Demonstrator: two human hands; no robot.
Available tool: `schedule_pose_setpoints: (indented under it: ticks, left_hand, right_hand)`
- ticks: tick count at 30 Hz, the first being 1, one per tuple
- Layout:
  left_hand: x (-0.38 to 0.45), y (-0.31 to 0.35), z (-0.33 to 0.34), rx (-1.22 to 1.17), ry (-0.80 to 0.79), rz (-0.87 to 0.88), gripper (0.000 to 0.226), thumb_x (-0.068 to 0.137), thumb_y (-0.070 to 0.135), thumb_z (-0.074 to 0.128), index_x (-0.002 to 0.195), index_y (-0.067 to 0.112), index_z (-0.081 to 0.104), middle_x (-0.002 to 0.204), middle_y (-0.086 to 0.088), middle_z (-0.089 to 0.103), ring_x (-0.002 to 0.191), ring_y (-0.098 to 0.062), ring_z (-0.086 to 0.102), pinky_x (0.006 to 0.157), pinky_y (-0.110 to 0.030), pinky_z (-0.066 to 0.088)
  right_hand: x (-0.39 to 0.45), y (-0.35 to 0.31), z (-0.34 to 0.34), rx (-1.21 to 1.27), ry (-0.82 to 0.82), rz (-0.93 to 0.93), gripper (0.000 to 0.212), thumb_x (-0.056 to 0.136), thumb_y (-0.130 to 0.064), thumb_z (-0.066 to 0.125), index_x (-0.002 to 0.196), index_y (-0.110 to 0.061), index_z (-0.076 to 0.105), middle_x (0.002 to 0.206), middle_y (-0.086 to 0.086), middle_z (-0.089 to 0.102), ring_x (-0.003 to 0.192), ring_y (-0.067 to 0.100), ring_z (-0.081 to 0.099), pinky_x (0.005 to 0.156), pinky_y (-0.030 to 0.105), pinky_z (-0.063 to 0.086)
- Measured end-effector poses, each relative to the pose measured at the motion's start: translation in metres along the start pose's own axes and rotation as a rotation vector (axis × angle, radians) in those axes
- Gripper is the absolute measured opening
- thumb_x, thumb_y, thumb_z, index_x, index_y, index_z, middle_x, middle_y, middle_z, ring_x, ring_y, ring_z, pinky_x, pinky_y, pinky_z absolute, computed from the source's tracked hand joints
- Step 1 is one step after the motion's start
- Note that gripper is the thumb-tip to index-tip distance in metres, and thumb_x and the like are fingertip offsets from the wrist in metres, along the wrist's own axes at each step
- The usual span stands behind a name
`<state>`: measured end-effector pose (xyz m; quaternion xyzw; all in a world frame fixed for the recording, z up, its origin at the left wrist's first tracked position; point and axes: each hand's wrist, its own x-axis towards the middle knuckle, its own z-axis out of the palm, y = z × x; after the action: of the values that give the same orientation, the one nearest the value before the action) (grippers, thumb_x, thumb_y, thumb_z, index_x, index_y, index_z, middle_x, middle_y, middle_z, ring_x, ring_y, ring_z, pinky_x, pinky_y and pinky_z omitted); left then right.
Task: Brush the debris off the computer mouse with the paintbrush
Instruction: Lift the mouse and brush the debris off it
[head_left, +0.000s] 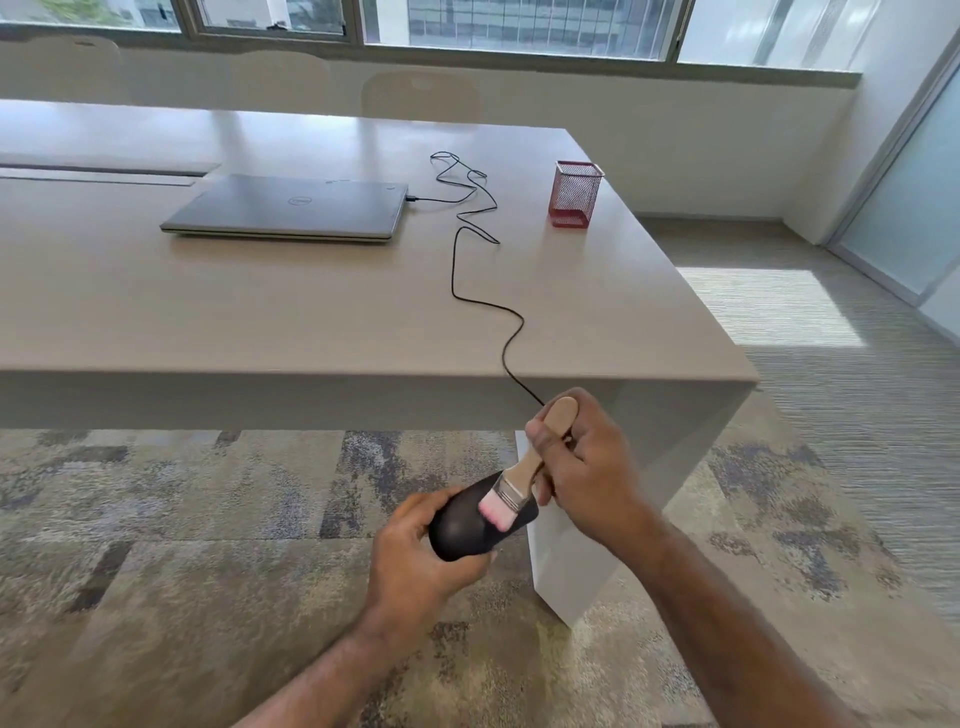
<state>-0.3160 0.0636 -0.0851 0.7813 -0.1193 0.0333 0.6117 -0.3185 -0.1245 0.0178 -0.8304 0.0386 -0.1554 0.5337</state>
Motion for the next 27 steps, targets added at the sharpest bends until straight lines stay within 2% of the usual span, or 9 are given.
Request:
schedule_pose_setpoints:
  ticks: [3, 8, 11, 15, 17, 19, 22, 24, 27]
  left_hand:
    - [-0.002, 0.000, 0.000, -0.004, -0.016, -0.014, 0.067, 0.046, 0.037, 0.090, 0.109, 0.047, 0.071, 0.106, 0.022, 0.065, 0.098, -0.003, 0.066, 0.074, -0.013, 0.053]
    - [-0.004, -0.003, 0.000, 0.001, -0.029, -0.043, 0.067, 0.048, 0.033, 0.092, 0.112, 0.039, 0.072, 0.106, 0.021, 0.066, 0.100, -0.004, 0.066, 0.077, -0.014, 0.054]
    - [-0.003, -0.003, 0.002, 0.007, -0.038, -0.061, 0.069, 0.047, 0.036, 0.091, 0.113, 0.039, 0.071, 0.105, 0.022, 0.065, 0.099, -0.002, 0.065, 0.074, -0.013, 0.053]
    - [-0.001, -0.001, 0.003, 0.015, -0.039, -0.065, 0.071, 0.044, 0.040, 0.090, 0.112, 0.042, 0.070, 0.105, 0.025, 0.064, 0.098, 0.000, 0.064, 0.074, -0.014, 0.055]
    - [-0.001, -0.001, 0.004, 0.014, -0.044, -0.060, 0.069, 0.044, 0.039, 0.091, 0.109, 0.049, 0.068, 0.106, 0.025, 0.064, 0.097, 0.000, 0.065, 0.075, -0.015, 0.056]
    - [-0.002, 0.000, 0.005, 0.023, -0.041, -0.049, 0.068, 0.044, 0.038, 0.091, 0.106, 0.054, 0.067, 0.107, 0.025, 0.064, 0.098, 0.000, 0.065, 0.076, -0.016, 0.056]
    - [-0.002, 0.001, 0.005, 0.026, -0.036, -0.048, 0.068, 0.044, 0.038, 0.090, 0.108, 0.049, 0.069, 0.107, 0.024, 0.064, 0.099, -0.001, 0.065, 0.077, -0.021, 0.059]
    - [-0.003, 0.001, 0.005, 0.042, -0.037, -0.046, 0.067, 0.044, 0.040, 0.089, 0.106, 0.049, 0.067, 0.107, 0.027, 0.063, 0.100, 0.001, 0.063, 0.077, -0.018, 0.057]
    - [-0.003, 0.002, 0.006, 0.043, -0.033, -0.029, 0.065, 0.044, 0.041, 0.089, 0.103, 0.055, 0.066, 0.108, 0.028, 0.062, 0.102, 0.004, 0.062, 0.076, -0.011, 0.052]
  right_hand:
    - [-0.001, 0.005, -0.004, -0.069, 0.036, -0.014, 0.015, 0.097, -0.019, 0.059, 0.086, -0.020, 0.050, 0.066, 0.005, 0.057, 0.060, 0.034, 0.060, 0.059, 0.045, 0.053]
    - [0.000, 0.008, -0.026, -0.099, 0.092, -0.040, 0.019, 0.094, -0.013, 0.063, 0.082, -0.024, 0.054, 0.063, 0.003, 0.058, 0.053, 0.019, 0.058, 0.052, 0.025, 0.051]
    - [-0.002, -0.001, -0.032, 0.066, 0.005, -0.043, 0.023, 0.088, -0.006, 0.068, 0.078, -0.024, 0.059, 0.062, 0.005, 0.061, 0.050, 0.018, 0.061, 0.051, 0.030, 0.053]
    - [-0.009, -0.011, -0.022, 0.099, -0.109, -0.090, 0.011, 0.077, -0.020, 0.067, 0.076, -0.026, 0.058, 0.060, 0.003, 0.057, 0.051, 0.019, 0.056, 0.046, 0.043, 0.050]
    - [-0.013, -0.010, -0.014, 0.047, -0.168, -0.121, 0.012, 0.076, -0.021, 0.065, 0.075, -0.029, 0.055, 0.059, -0.009, 0.056, 0.050, 0.003, 0.049, 0.044, 0.027, 0.041]
    - [-0.015, -0.005, -0.011, 0.002, -0.163, -0.125, 0.018, 0.075, -0.018, 0.066, 0.074, -0.031, 0.052, 0.058, -0.016, 0.054, 0.049, 0.000, 0.044, 0.046, 0.015, 0.035]
    - [-0.011, 0.004, -0.019, -0.017, -0.087, -0.083, 0.019, 0.074, -0.019, 0.066, 0.071, -0.030, 0.050, 0.057, -0.011, 0.051, 0.047, 0.001, 0.041, 0.045, 0.015, 0.035]
    - [-0.008, 0.011, -0.026, -0.037, -0.059, -0.062, 0.022, 0.074, -0.017, 0.068, 0.070, -0.027, 0.049, 0.058, -0.003, 0.051, 0.047, 0.001, 0.039, 0.045, 0.015, 0.035]
    - [-0.007, 0.016, -0.032, -0.090, -0.039, -0.061, 0.026, 0.078, -0.010, 0.070, 0.071, -0.023, 0.049, 0.056, -0.008, 0.049, 0.045, 0.002, 0.039, 0.043, 0.013, 0.034]
